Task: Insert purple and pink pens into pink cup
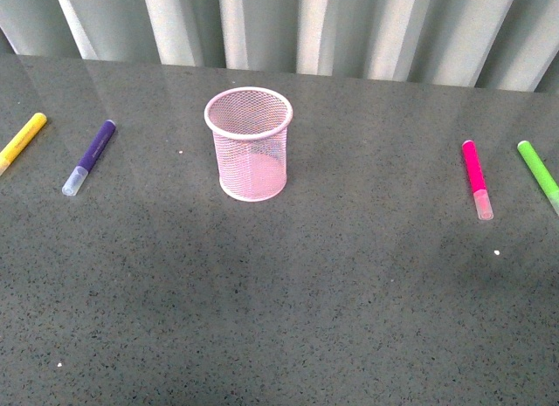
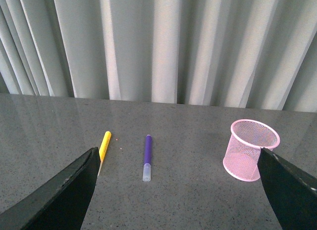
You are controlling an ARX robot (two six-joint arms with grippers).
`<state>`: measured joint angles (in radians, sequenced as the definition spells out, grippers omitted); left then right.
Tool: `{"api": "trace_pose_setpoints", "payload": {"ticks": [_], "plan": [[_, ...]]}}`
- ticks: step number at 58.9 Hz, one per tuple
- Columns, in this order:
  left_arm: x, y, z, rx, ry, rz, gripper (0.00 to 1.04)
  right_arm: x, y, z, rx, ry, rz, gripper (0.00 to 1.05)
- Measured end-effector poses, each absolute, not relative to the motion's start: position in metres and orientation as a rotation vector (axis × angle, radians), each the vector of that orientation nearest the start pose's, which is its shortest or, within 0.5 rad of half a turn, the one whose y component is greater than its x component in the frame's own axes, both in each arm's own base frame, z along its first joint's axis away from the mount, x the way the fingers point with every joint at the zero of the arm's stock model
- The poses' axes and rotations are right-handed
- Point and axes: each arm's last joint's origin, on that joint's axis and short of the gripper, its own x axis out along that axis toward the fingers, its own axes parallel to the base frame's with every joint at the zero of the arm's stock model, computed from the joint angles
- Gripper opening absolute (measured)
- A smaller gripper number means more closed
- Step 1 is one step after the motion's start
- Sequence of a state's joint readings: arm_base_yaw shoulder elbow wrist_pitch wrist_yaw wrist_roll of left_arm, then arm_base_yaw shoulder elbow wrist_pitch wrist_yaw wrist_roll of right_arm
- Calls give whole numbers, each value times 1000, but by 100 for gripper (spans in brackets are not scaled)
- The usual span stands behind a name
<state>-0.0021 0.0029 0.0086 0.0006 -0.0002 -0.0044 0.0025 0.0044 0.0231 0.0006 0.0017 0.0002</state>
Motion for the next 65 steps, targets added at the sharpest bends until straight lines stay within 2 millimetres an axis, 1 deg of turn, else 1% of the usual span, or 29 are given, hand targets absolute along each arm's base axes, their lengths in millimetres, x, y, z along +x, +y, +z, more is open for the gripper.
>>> {"api": "trace_pose_setpoints", "payload": {"ticks": [4,6,8,9,10,12,16,21,26,30,32,42,46,56,65], "plan": [[97,0,166,-4,-6,-2,98,97,0,171,0,-19,1,98],[98,0,165,-27,27,30,98,97,0,171,0,-19,1,98],[98,-1,164,-59,124,105,98,97,0,171,0,-19,1,98],[98,-1,164,-68,145,125,98,97,0,171,0,-19,1,98],[100,0,162,-100,202,203,98,97,0,171,0,-19,0,98],[102,1,158,-124,255,248,98,96,0,171,0,-20,1,98],[107,0,153,-166,307,253,98,97,0,171,0,-19,1,98],[115,1,158,-199,340,234,98,96,0,171,0,-20,1,98],[139,6,177,-264,381,197,98,96,0,171,0,-20,1,98],[155,9,184,-276,422,189,98,96,0,171,0,-20,1,98],[166,10,187,-280,453,178,98,96,0,171,0,-20,1,98],[208,12,191,-245,611,106,98,96,0,171,0,-20,1,98],[229,12,194,-233,656,70,98,96,0,171,0,-20,1,98],[278,14,198,-197,739,42,98,96,0,171,0,-20,1,98],[312,14,194,-149,785,13,98,96,0,171,0,-20,1,98]]}}
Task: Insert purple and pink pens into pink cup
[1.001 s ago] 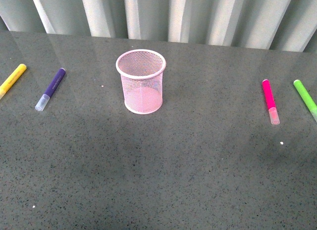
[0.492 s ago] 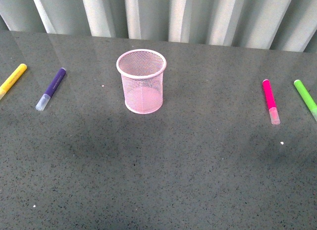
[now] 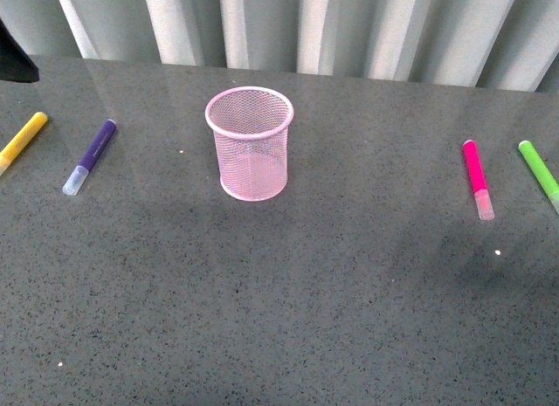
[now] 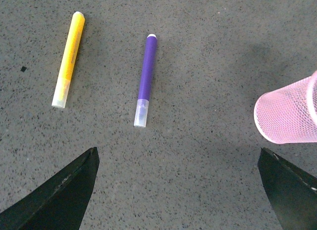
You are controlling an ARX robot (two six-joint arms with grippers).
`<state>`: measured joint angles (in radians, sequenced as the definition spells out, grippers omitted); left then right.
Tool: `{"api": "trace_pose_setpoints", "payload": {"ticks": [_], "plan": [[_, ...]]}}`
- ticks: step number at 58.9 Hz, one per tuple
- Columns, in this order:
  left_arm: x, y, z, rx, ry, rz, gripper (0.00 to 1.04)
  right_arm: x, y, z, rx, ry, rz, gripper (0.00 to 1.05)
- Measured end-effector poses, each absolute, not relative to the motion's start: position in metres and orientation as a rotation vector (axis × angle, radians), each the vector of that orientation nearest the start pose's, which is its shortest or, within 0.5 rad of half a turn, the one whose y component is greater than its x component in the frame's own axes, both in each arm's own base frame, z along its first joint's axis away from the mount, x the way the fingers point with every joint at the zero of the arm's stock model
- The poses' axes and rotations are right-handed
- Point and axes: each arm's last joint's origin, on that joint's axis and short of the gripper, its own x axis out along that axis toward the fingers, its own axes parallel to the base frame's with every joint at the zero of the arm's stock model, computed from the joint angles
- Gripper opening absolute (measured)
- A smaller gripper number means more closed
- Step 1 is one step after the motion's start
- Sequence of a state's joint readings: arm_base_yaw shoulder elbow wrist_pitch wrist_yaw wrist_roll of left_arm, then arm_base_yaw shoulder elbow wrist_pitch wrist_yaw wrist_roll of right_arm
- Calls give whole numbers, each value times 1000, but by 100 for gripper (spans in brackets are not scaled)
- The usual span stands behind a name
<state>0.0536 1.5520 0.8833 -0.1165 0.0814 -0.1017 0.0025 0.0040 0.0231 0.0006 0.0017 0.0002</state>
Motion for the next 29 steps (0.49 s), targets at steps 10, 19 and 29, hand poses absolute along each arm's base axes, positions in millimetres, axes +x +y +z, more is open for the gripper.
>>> {"api": "trace_pose_setpoints", "payload": {"ticks": [10,19,29], "plan": [[346,15,182,-82,828,-25,98,96,0,171,0,-20,1,98],[365,14,167,-42,879,-58,98,96,0,171,0,-20,1,98],[384,11,151,-10,916,-64,98,96,0,171,0,-20,1,98]]}}
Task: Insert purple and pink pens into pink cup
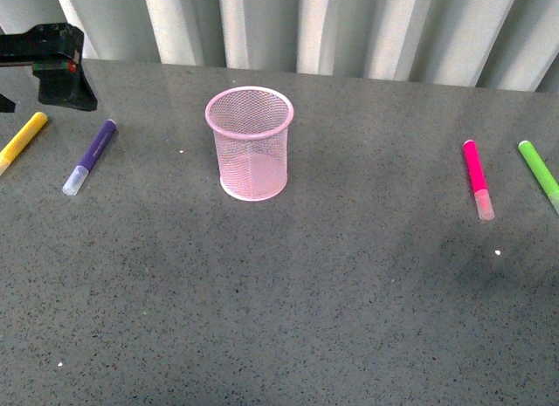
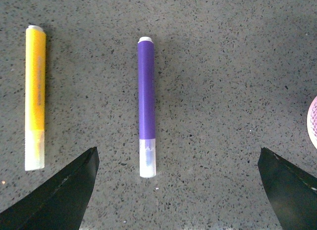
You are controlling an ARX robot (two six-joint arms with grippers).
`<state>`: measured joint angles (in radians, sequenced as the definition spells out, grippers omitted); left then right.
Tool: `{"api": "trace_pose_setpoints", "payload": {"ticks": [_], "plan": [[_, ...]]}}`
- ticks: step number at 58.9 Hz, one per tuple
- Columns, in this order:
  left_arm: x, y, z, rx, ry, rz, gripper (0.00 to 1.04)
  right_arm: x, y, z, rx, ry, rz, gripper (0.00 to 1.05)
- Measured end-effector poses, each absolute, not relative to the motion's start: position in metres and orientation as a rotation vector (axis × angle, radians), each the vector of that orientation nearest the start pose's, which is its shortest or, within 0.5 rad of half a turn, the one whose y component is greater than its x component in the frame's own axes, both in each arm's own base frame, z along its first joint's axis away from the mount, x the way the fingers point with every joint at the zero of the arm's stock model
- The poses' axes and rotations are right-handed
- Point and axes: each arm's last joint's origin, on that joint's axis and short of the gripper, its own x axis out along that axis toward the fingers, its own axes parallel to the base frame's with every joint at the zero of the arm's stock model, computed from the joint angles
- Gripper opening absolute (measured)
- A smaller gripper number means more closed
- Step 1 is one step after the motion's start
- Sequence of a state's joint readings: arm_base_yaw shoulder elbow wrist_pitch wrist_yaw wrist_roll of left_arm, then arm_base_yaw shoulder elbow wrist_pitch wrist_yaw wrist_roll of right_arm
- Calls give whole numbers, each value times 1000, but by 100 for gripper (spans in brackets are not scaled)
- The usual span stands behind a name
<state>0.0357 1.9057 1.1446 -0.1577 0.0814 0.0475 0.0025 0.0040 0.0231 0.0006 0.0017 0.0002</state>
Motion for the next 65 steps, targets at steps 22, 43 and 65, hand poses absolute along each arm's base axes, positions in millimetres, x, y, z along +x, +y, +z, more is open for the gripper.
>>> {"api": "trace_pose_setpoints", "payload": {"ticks": [22,43,65], "plan": [[415,5,132,56,954,-104,98,96,0,171,0,-20,1,98],[435,-2,120,92,981,-113,98,96,0,171,0,-20,1,98],[451,-7,96,112,1028,-106,98,96,0,171,0,-20,1,98]]}}
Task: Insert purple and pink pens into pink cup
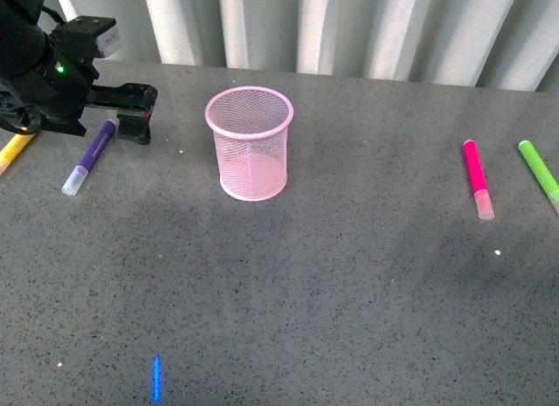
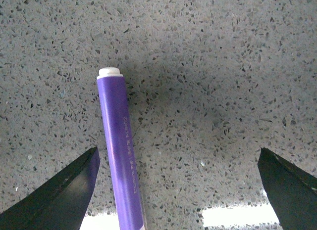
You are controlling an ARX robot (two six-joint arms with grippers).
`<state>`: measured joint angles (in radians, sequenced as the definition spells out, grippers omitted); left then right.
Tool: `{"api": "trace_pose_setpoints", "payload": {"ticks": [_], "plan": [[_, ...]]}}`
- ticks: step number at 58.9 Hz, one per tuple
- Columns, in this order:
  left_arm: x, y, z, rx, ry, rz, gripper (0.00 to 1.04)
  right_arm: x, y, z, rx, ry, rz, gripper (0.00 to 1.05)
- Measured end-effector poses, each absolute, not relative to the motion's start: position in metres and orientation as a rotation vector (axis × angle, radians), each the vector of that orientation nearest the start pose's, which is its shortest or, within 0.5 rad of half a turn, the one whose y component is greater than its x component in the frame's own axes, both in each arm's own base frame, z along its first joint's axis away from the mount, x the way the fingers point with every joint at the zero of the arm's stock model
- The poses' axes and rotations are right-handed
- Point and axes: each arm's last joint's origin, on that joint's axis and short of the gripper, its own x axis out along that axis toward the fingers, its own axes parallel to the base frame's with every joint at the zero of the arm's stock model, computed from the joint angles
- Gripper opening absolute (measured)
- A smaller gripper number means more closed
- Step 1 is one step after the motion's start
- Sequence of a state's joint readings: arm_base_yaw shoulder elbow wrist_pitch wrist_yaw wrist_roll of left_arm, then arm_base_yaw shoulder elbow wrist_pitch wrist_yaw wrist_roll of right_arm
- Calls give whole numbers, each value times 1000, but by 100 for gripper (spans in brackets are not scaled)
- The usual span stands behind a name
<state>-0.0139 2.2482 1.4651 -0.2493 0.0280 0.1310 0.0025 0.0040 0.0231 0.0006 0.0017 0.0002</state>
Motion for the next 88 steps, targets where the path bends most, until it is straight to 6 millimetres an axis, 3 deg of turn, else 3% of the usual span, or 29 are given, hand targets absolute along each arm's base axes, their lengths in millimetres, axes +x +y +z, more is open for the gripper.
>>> {"api": "trace_pose_setpoints", "payload": {"ticks": [54,78,88], "plan": [[467,-5,77,141,1050,-89,98,96,0,171,0,-20,1,98],[466,0,78,108,1093,-88,13,96,0,171,0,-20,1,98],[460,2,79,80,1060,-109,13,96,0,171,0,-20,1,98]]}}
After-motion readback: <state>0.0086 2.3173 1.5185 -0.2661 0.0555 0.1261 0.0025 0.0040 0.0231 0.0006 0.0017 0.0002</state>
